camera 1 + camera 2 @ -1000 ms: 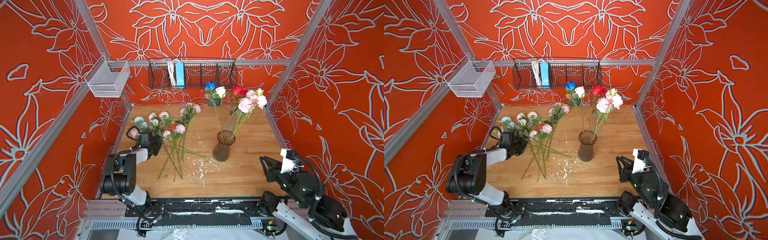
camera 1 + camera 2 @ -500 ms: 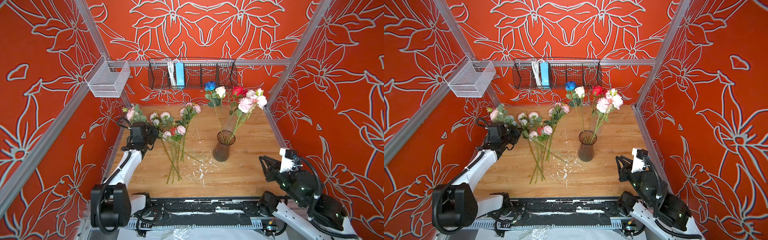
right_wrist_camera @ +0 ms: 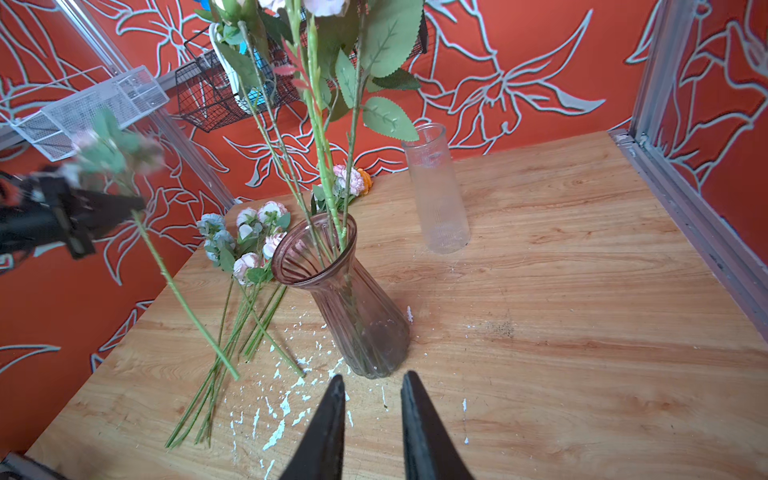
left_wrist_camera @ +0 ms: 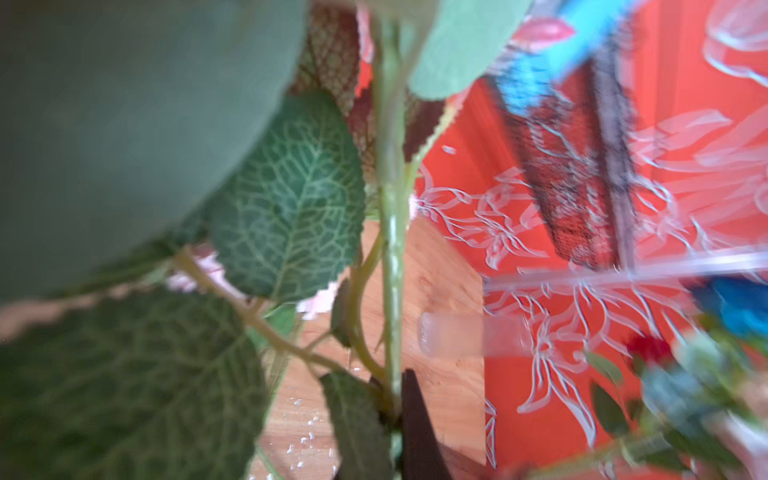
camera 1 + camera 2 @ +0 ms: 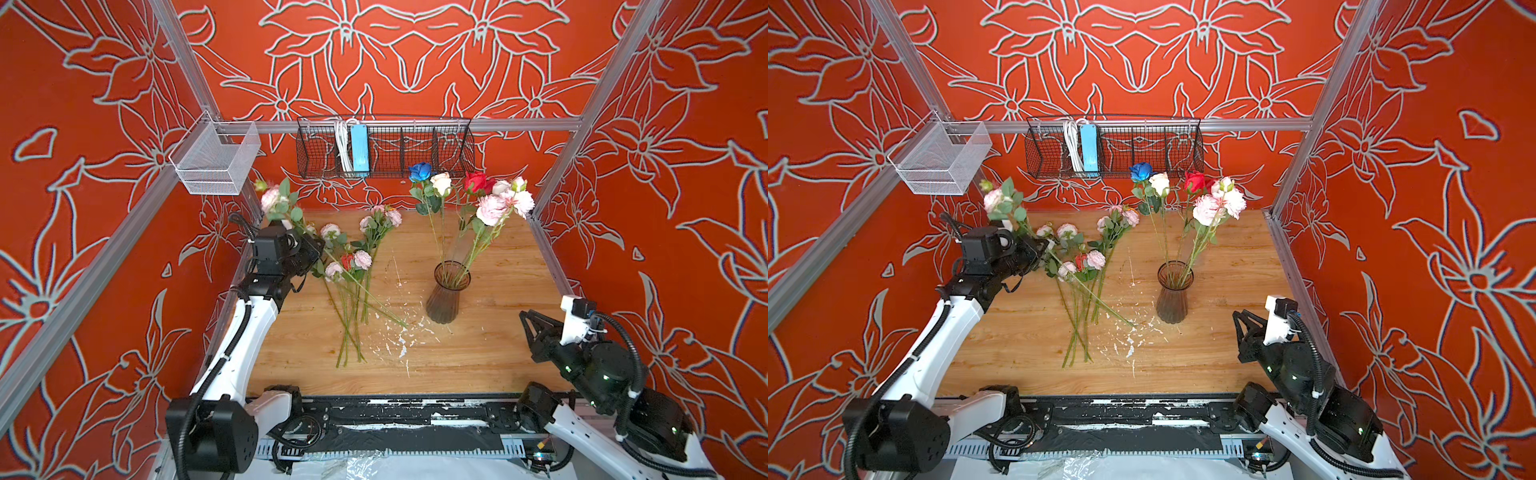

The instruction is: Arrange the flowers into the vase

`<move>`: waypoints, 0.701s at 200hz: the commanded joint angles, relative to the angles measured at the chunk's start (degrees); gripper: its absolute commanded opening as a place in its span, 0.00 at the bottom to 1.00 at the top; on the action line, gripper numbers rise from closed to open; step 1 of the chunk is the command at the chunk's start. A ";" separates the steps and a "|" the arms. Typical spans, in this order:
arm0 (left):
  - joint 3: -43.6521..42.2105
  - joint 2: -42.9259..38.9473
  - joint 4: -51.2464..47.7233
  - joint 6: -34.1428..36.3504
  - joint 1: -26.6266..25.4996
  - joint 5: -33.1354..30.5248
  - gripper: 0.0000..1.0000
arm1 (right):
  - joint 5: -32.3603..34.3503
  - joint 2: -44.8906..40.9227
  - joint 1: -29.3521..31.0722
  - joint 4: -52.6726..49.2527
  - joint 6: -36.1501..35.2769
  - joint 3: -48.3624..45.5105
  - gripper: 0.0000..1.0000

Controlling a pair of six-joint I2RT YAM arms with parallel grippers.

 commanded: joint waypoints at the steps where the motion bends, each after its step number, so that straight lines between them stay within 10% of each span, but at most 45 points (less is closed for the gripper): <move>1: 7.33 -3.69 -0.31 9.69 -6.20 0.39 0.00 | 2.16 -1.72 0.22 2.35 1.55 -1.93 0.26; 53: 24.53 -0.44 0.83 21.72 -21.43 -4.00 0.00 | 4.45 -2.53 0.26 5.98 4.42 -7.53 0.27; 140: 42.09 18.59 10.47 29.16 -31.93 -7.75 0.00 | 8.36 -3.85 0.21 8.87 5.63 -11.37 0.27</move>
